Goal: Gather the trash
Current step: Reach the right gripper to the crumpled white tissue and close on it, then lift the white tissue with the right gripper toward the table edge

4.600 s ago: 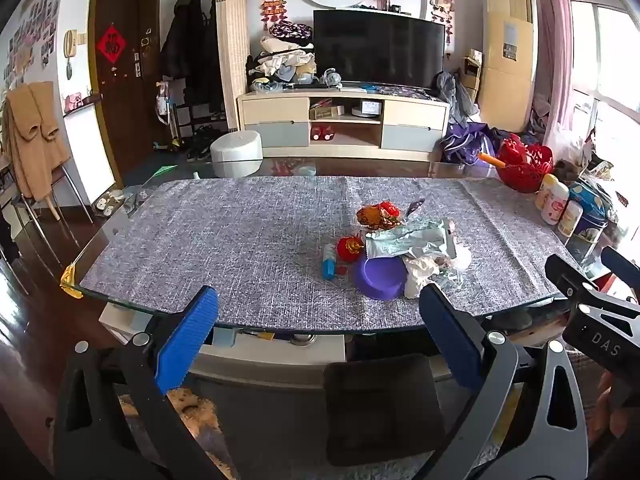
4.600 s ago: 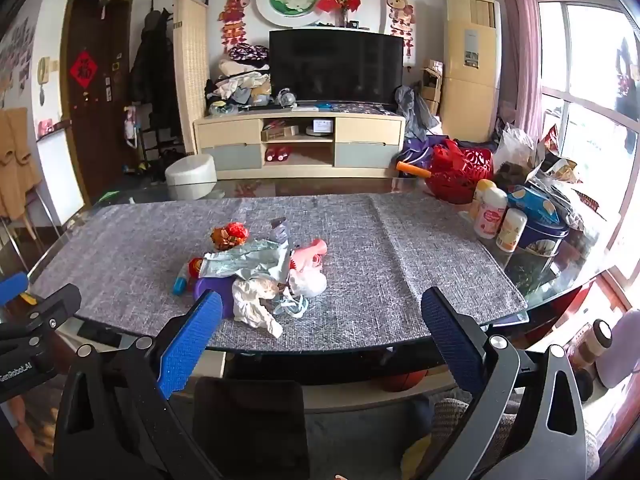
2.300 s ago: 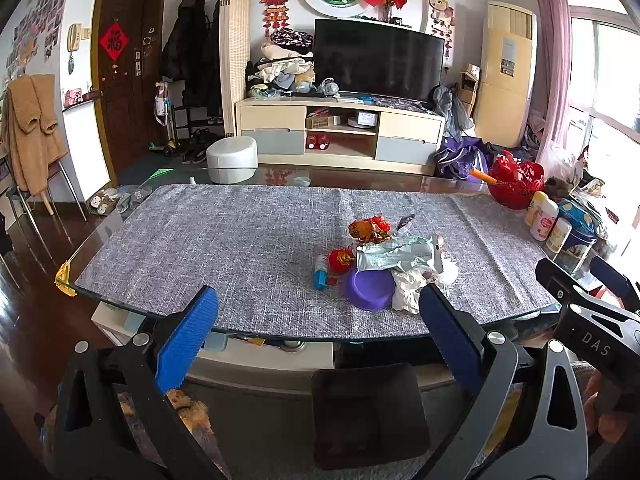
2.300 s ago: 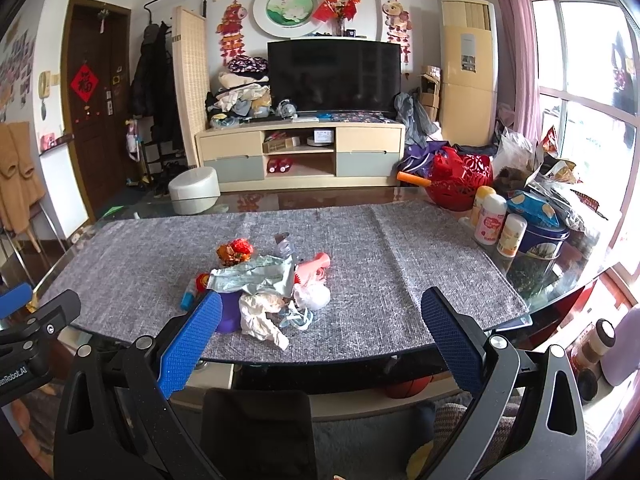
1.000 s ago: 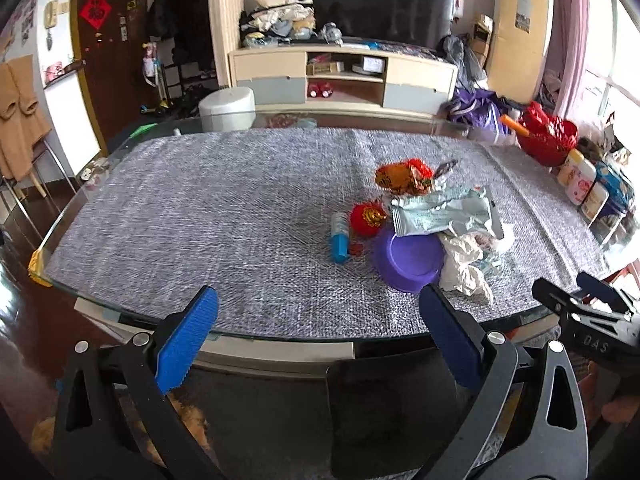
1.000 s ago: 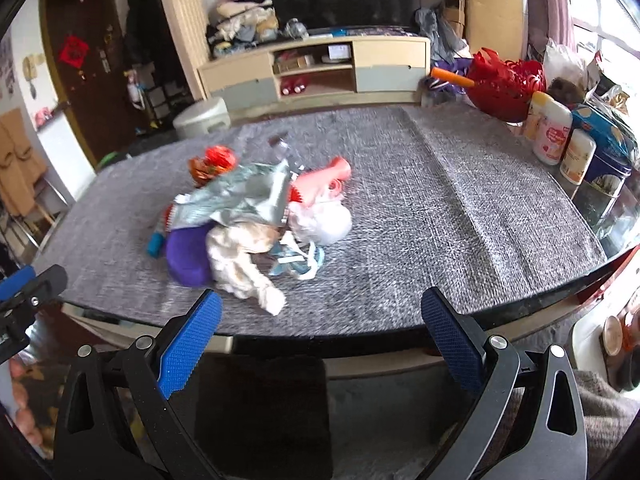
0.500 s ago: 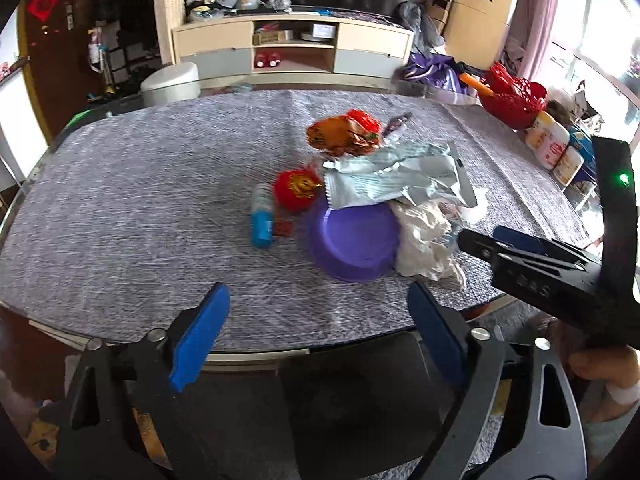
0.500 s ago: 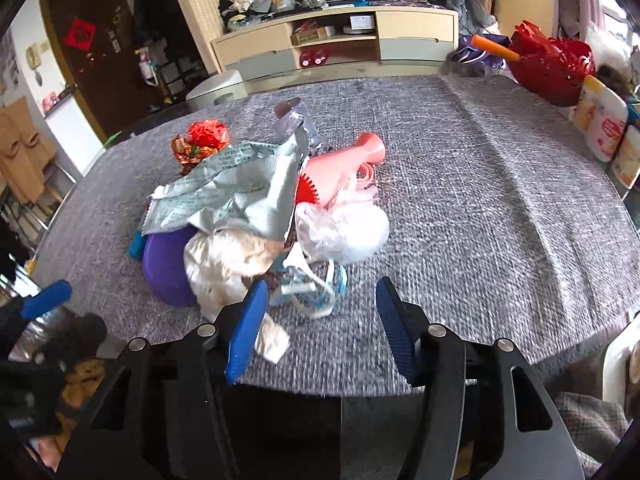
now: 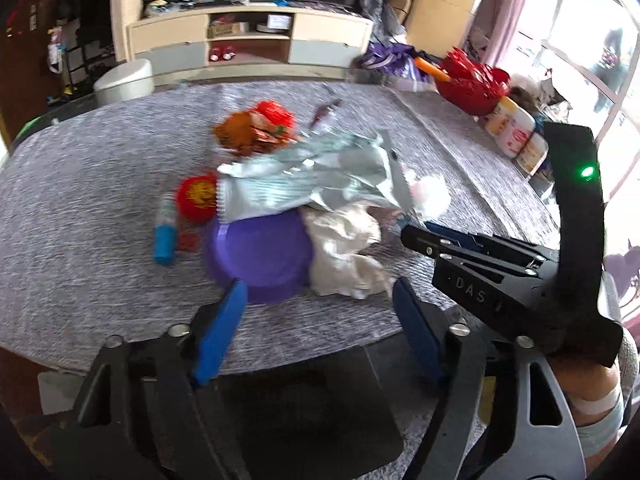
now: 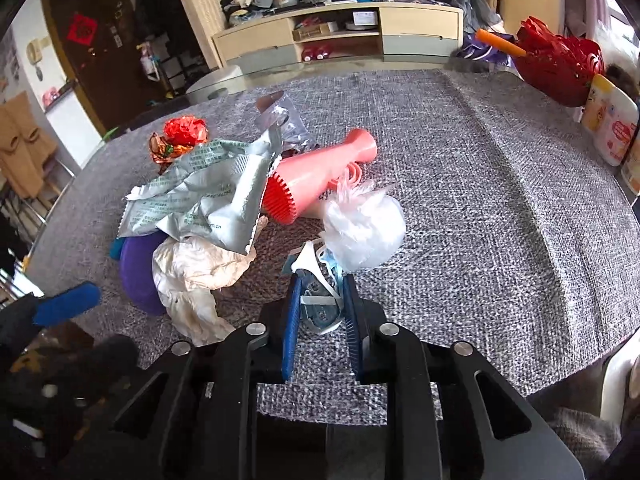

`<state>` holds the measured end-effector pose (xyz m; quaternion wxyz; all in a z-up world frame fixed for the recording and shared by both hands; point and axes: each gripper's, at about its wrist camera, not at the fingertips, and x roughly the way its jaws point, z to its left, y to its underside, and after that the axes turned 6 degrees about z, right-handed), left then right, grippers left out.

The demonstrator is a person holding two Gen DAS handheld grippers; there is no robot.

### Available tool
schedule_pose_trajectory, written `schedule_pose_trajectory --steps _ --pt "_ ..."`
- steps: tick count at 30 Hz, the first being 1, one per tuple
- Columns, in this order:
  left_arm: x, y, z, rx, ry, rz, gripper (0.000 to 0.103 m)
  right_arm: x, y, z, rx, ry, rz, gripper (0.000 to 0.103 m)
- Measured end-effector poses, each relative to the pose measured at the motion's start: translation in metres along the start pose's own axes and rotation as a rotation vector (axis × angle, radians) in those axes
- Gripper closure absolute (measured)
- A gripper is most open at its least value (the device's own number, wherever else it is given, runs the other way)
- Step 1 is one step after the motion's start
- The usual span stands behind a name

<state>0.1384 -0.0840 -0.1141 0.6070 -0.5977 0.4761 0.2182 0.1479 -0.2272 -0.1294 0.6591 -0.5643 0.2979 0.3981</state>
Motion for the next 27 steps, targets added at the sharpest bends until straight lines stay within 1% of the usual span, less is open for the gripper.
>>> schedule_pose_trajectory --steps 3,5,10,12,13,15,16,18,22,27 --pt "0.014 -0.002 -0.008 0.015 0.012 0.030 0.056 -0.011 0.002 -0.008 0.001 -0.009 -0.019 0.083" --pt "0.023 -0.004 -0.013 0.020 0.021 0.047 0.059 -0.017 0.003 -0.015 0.011 -0.015 -0.026 0.083" --pt "0.038 -0.007 -0.022 0.031 0.018 0.063 0.061 -0.018 0.003 -0.018 0.019 -0.036 -0.019 0.083" --pt "0.041 -0.008 -0.022 0.025 0.005 0.067 0.075 -0.020 0.006 -0.018 0.014 -0.045 -0.017 0.083" --pt "0.042 -0.009 -0.021 0.022 -0.002 0.066 0.078 -0.020 0.007 -0.018 0.012 -0.051 -0.016 0.083" --pt "0.043 -0.010 -0.018 0.013 0.000 0.067 0.091 -0.020 0.009 -0.018 0.009 -0.053 -0.015 0.083" --pt "0.042 -0.009 -0.017 0.009 0.003 0.067 0.091 -0.020 0.010 -0.018 0.007 -0.053 -0.013 0.083" --pt "0.040 -0.008 -0.016 0.009 -0.003 0.062 0.099 -0.020 0.013 -0.019 0.007 -0.054 -0.009 0.083" --pt "0.034 -0.004 -0.018 0.020 -0.017 0.052 0.100 -0.026 0.020 -0.015 -0.002 -0.065 -0.010 0.083" --pt "0.014 0.011 -0.017 0.034 -0.028 0.045 0.100 -0.035 0.027 -0.008 -0.008 -0.082 -0.008 0.083"
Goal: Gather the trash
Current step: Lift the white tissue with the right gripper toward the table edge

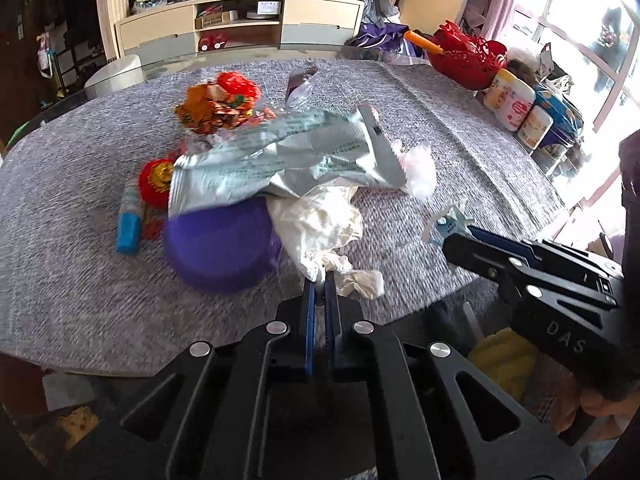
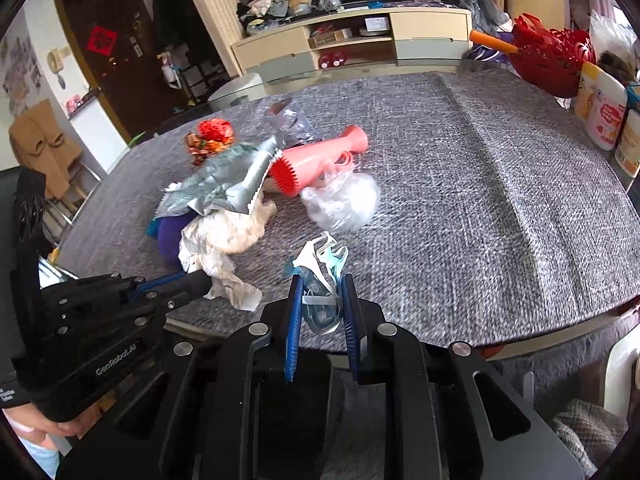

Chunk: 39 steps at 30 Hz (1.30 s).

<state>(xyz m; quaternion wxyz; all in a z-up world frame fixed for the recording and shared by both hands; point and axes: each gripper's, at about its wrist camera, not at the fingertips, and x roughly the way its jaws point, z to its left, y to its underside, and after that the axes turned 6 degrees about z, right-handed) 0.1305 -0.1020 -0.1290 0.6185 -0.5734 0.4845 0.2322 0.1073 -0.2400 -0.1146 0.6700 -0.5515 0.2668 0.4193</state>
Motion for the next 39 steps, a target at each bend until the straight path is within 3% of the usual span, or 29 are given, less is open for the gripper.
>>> schedule_pose_trajectory --steps 13,30,35,39 --pt "-0.044 0.039 0.013 -0.032 -0.006 -0.026 0.100 -0.009 0.020 0.030 -0.030 -0.051 0.026 0.083" --pt "-0.059 0.080 0.031 -0.067 -0.041 0.007 0.100 -0.001 0.030 0.067 -0.087 -0.090 0.057 0.083" --pt "-0.066 0.084 0.037 -0.087 -0.029 -0.019 0.100 0.007 0.027 0.070 -0.092 -0.104 0.068 0.083" --pt "-0.078 0.061 0.037 -0.065 -0.039 -0.086 0.100 0.004 0.026 0.077 -0.110 -0.103 0.064 0.083"
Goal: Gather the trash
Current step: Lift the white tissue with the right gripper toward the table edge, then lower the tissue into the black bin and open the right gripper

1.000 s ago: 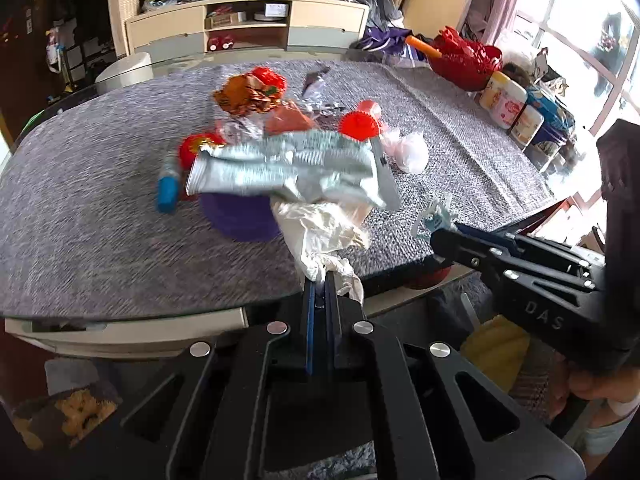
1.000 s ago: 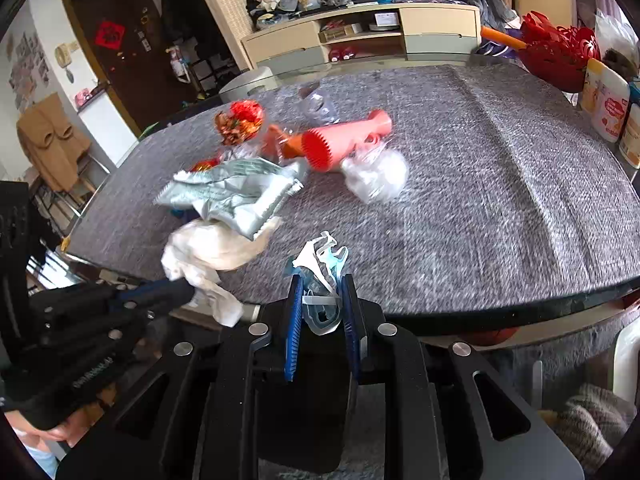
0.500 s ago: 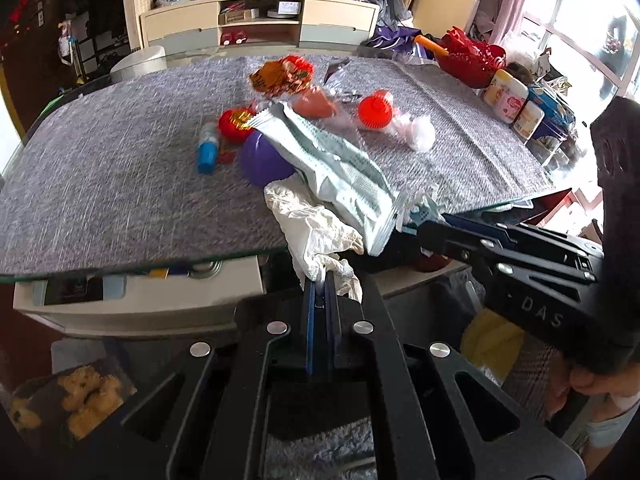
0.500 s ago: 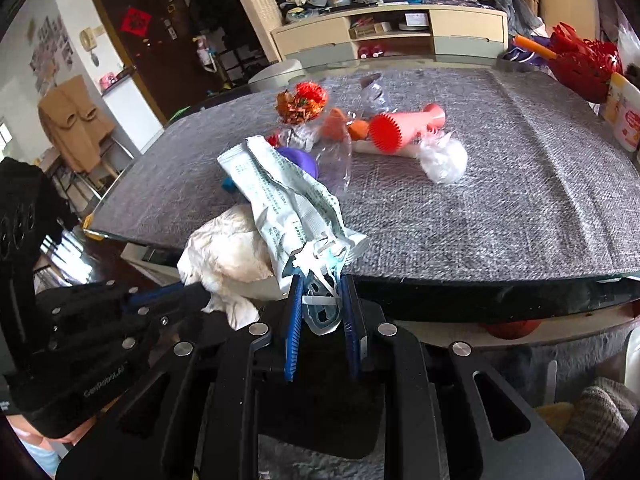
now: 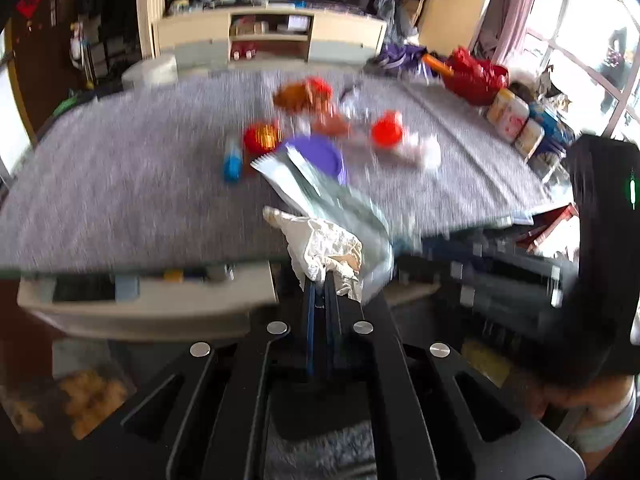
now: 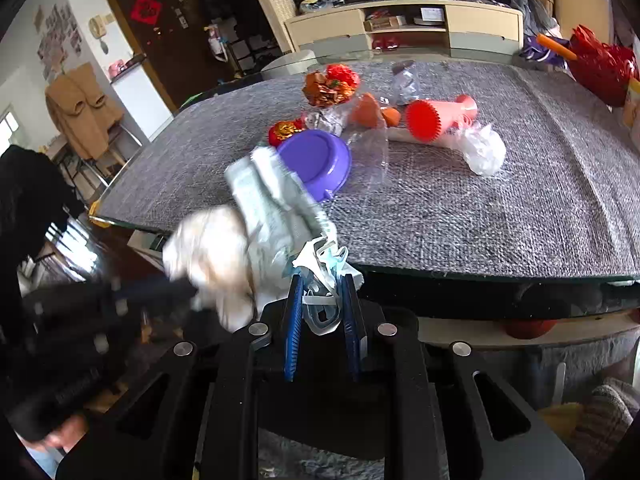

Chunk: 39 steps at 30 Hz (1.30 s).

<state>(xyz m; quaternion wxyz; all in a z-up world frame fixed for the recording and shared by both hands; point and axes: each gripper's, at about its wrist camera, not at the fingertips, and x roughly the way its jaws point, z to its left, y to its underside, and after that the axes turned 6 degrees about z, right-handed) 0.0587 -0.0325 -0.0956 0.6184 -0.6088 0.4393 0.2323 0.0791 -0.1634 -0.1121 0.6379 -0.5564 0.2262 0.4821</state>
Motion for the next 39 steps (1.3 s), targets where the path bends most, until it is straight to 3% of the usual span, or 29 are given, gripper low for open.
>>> schedule_pose_trajectory --steps 9,15,28,39 --pt "-0.012 -0.071 0.000 0.042 -0.024 -0.111 0.100 -0.021 -0.008 -0.004 0.006 0.033 -0.042 0.083" --pt "-0.027 -0.081 0.004 0.037 -0.040 -0.143 0.100 -0.024 -0.011 0.001 -0.001 0.029 -0.045 0.083" --pt "-0.054 -0.040 0.000 0.040 -0.039 -0.140 0.100 -0.046 0.006 0.016 -0.033 0.050 -0.072 0.083" --pt "-0.005 0.037 0.009 0.004 0.016 0.047 0.100 -0.011 0.046 -0.005 0.001 0.086 0.032 0.082"
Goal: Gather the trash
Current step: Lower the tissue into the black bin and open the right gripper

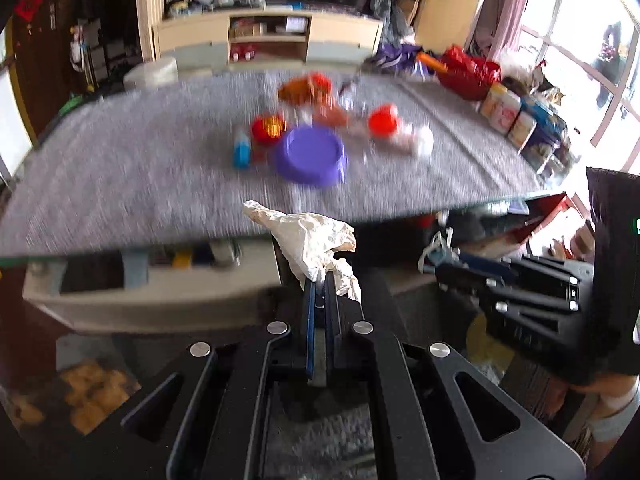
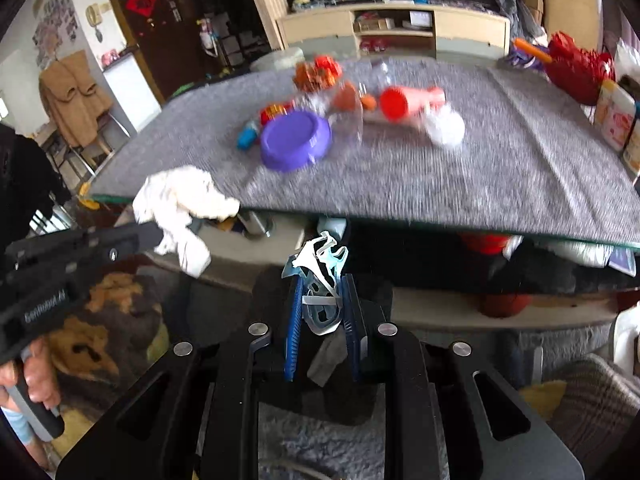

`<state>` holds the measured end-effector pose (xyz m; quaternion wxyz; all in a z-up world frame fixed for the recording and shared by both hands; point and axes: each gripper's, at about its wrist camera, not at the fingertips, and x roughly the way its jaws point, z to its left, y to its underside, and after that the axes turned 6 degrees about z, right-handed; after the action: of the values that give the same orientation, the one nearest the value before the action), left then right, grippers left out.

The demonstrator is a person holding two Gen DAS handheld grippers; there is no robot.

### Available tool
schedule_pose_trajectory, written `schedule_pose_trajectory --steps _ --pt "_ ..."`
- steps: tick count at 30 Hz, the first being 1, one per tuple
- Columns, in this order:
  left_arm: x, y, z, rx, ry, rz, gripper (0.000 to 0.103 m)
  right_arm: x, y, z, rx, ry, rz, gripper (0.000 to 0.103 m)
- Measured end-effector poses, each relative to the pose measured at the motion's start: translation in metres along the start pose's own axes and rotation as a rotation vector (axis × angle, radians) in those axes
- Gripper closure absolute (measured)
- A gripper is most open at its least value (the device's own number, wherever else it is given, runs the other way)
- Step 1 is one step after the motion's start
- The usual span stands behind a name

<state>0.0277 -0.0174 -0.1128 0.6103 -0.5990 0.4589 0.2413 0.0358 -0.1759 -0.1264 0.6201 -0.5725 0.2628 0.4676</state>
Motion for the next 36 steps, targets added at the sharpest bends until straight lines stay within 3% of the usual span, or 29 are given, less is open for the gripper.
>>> schedule_pose_trajectory --steps 16,18,19,20,22,24,29,36 --pt "0.083 0.058 0.005 -0.044 0.085 0.233 0.099 0.065 0.030 -0.016 0.073 -0.030 0.175 0.079" --pt "0.087 0.060 0.008 -0.055 0.087 0.245 0.075 0.066 0.029 -0.015 0.083 -0.035 0.172 0.055" --pt "0.088 0.060 0.010 -0.058 0.089 0.245 0.069 0.065 0.029 -0.017 0.097 -0.045 0.161 0.030" --pt "0.089 0.061 0.011 -0.062 0.090 0.244 0.058 0.065 0.027 -0.018 0.106 -0.051 0.153 0.020" --pt "0.090 0.061 0.013 -0.065 0.080 0.243 0.049 0.064 0.026 -0.020 0.117 -0.044 0.142 0.021" --pt "0.090 0.060 0.016 -0.071 0.068 0.238 0.031 0.063 0.024 -0.024 0.128 -0.023 0.136 0.021" --pt "0.087 0.056 0.023 -0.076 0.011 0.220 0.010 0.061 0.022 -0.038 0.174 0.034 0.120 0.008" --pt "0.067 0.042 0.016 -0.031 -0.056 0.184 0.008 0.045 0.011 -0.048 0.208 0.047 0.083 0.005"
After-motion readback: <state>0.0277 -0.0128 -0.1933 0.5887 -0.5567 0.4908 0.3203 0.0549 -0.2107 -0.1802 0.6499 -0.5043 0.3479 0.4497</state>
